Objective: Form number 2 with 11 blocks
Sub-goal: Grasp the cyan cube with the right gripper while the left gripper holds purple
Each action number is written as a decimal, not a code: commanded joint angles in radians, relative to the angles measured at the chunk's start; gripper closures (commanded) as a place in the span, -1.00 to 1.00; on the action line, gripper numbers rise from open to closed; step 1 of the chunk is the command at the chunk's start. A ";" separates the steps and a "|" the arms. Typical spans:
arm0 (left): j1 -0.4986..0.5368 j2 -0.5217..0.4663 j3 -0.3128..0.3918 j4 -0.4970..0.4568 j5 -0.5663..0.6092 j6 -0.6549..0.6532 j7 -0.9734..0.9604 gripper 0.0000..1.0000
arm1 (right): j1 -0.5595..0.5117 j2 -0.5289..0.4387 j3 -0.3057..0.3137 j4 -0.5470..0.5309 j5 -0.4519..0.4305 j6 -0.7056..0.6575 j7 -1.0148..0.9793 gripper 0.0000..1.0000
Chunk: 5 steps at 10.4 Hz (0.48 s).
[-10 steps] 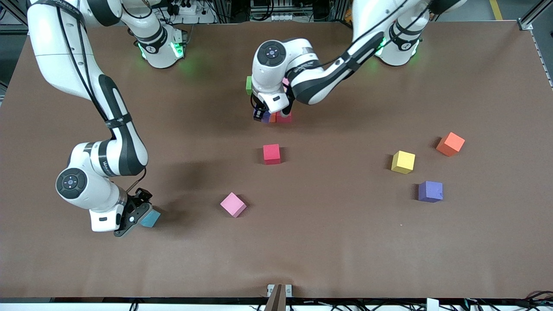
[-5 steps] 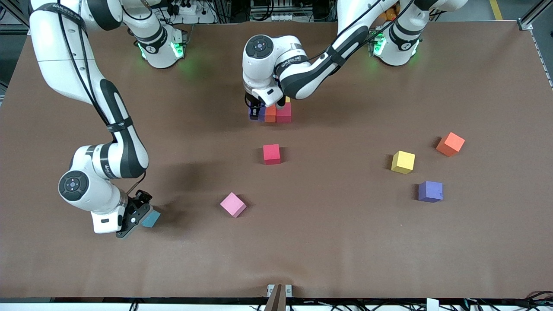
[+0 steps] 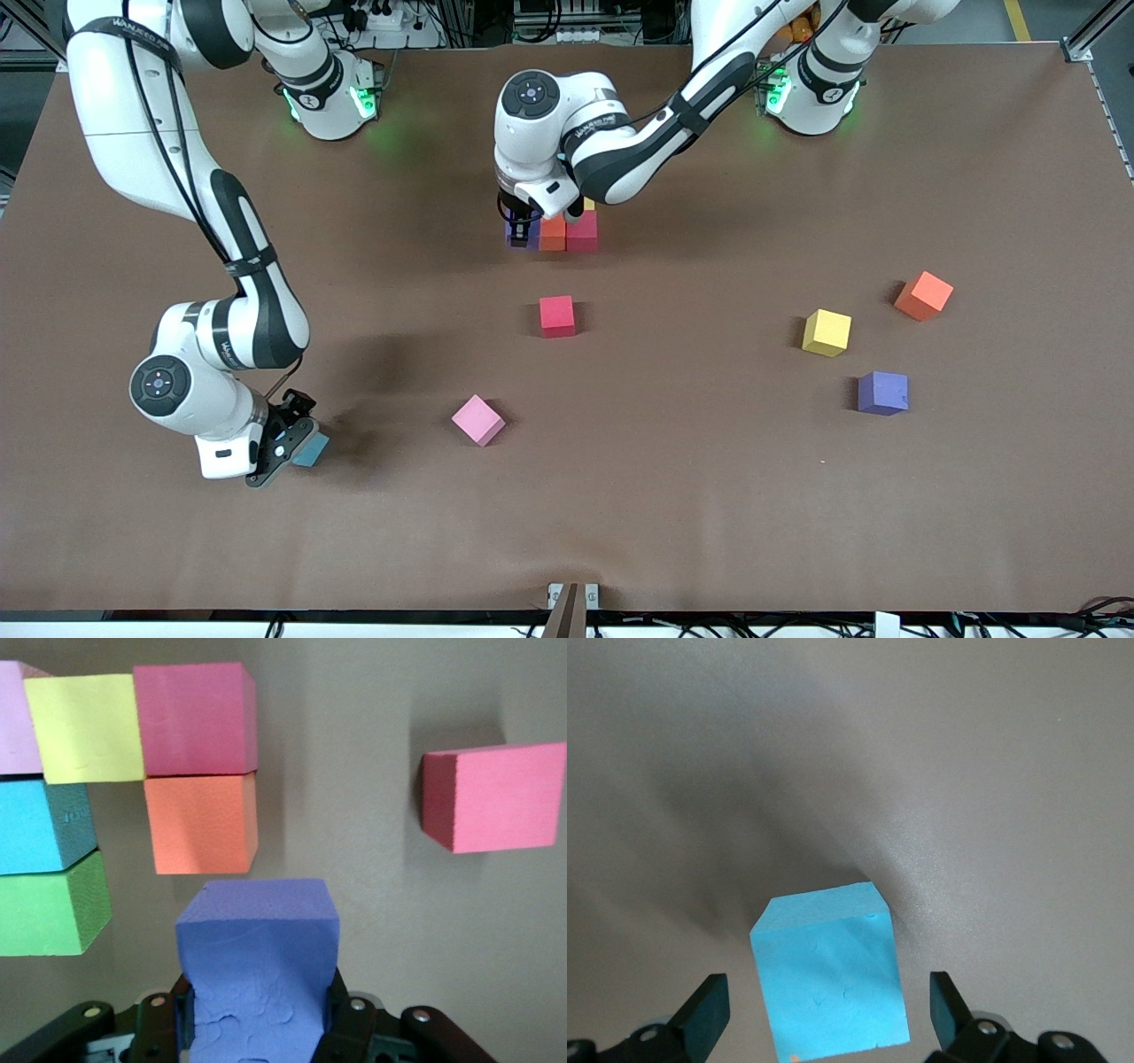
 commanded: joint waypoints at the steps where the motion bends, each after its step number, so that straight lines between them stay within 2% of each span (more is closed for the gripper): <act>1: -0.026 0.013 0.007 0.028 0.004 -0.003 -0.137 1.00 | -0.016 0.019 0.016 0.031 0.012 -0.006 -0.024 -1.00; 5: -0.048 0.054 0.009 0.053 0.011 -0.001 -0.138 1.00 | -0.010 0.027 0.016 0.031 0.012 -0.004 -0.022 -1.00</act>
